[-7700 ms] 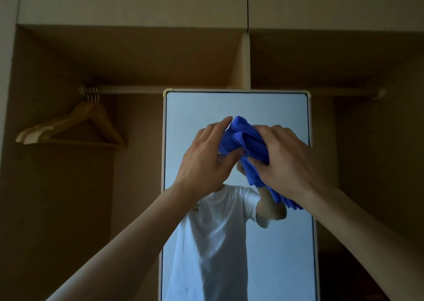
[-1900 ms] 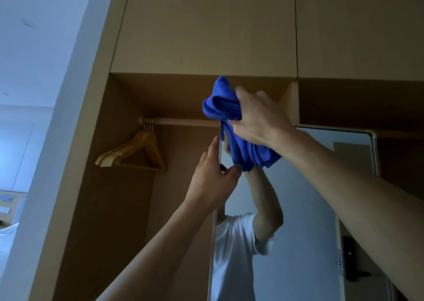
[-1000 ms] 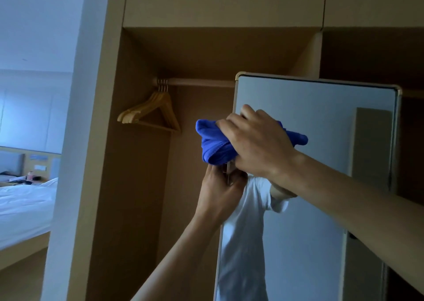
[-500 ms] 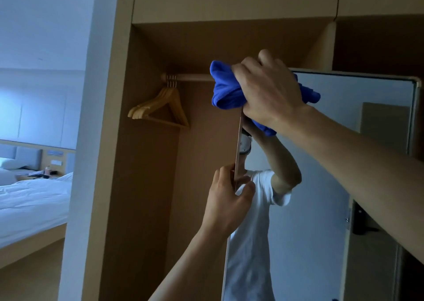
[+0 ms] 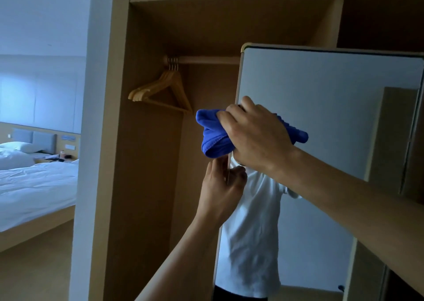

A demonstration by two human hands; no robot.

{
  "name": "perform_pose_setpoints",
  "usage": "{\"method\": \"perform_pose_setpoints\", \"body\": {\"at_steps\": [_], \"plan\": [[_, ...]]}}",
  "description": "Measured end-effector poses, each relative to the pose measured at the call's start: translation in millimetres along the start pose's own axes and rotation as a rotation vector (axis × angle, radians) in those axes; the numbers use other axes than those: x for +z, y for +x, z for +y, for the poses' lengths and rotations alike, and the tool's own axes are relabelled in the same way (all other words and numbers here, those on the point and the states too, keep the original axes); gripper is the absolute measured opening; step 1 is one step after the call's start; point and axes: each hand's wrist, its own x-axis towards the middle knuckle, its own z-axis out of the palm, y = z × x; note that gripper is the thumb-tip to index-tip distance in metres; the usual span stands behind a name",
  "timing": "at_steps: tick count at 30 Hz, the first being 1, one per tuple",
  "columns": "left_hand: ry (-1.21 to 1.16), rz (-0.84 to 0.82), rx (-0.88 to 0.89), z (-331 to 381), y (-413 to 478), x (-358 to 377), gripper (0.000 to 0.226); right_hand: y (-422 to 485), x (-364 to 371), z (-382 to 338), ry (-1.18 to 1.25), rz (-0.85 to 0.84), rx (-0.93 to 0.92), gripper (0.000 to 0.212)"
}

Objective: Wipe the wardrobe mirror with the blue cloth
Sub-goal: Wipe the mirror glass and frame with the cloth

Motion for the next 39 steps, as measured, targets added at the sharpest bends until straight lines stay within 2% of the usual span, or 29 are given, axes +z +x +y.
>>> {"method": "perform_pose_setpoints", "body": {"at_steps": [4,13,17,24,31,35,39], "plan": [[0.015,0.049,-0.054,-5.7,-7.4,5.9,0.019,-1.6,-2.2,2.4,0.018,-0.007,-0.013,0.039],[0.108,0.089,-0.073,-14.6,-24.4,9.0,0.028,39.2,-25.0,31.8,-0.013,0.054,0.079,0.045],[0.106,0.092,-0.114,-14.7,-31.0,12.0,0.03,17.4,-13.9,23.2,0.001,0.069,0.033,0.048],[0.098,0.088,-0.149,-13.5,-40.7,17.0,0.024,-36.4,9.9,-23.4,0.133,0.027,-0.007,0.034],[0.017,0.115,-0.087,-28.7,-53.1,17.1,0.004,-72.8,17.1,-52.2,0.2,-0.004,-0.009,0.038],[0.019,0.069,-0.129,-32.7,-65.7,19.7,0.006,-80.9,17.1,-54.4,0.244,-0.039,-0.01,0.043],[0.093,0.021,-0.219,-39.4,-76.1,17.9,0.031,-72.4,14.5,-48.1,0.265,-0.074,0.033,0.045]]}}
